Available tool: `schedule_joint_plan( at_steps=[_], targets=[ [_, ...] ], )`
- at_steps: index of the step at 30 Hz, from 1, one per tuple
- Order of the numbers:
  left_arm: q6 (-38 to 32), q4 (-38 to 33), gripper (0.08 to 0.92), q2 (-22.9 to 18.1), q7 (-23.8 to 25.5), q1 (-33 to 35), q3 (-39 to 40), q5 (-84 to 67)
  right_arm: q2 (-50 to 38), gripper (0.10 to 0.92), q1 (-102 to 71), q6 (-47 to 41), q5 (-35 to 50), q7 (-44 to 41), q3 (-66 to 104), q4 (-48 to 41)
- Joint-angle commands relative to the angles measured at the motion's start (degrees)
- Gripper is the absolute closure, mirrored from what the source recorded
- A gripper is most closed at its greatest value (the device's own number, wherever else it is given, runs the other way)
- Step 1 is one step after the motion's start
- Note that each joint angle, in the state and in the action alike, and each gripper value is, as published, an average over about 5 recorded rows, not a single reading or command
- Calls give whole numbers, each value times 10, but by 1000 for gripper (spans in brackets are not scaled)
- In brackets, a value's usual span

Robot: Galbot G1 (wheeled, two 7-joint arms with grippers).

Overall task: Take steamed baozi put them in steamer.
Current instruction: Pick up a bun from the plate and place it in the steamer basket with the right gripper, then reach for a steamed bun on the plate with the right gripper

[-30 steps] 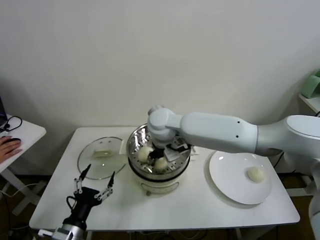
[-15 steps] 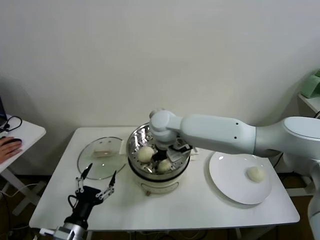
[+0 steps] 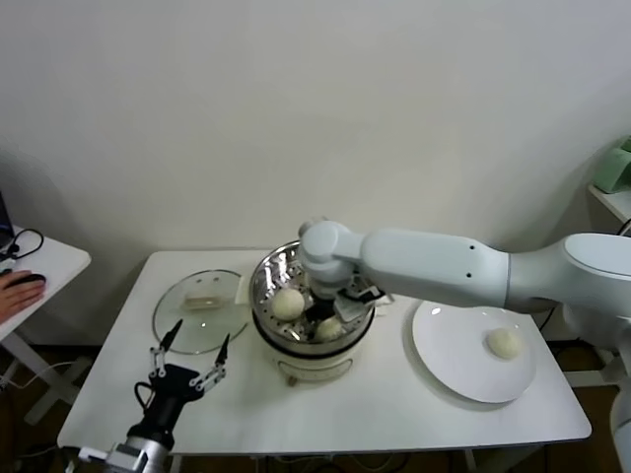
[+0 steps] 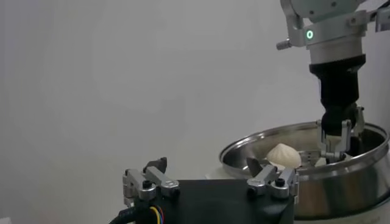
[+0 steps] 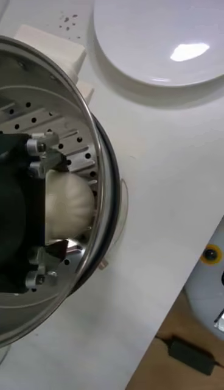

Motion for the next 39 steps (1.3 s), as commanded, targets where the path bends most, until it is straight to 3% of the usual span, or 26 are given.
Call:
schedule_joint_plan(
  at_steps=[1,14,22,28,33,39],
  targets=[
    [1,0,177,2,-1,-1,-1,-1,1,220,6,17,5,1,23,-10],
    [10,-3,177,7,-6,-22,-3,-14,-32,203,92,-11,143,-24,53,-48],
    [8,-5,177,14,-6,-27,-9,-26,-144,203,203,-302,454,9,-75,-113],
    [14,-10,177,11,-6,-42,-3,-23,-240,203,241,-474,608,19,-150,-127],
    [14,-6,177,9,-5,-50,1,-24,-309,203,227,-512,618,20,-164,-159],
    [14,-4,177,7,-5,-51,7,-20,-386,203,110,-502,495,2,-94,-186]
  ],
)
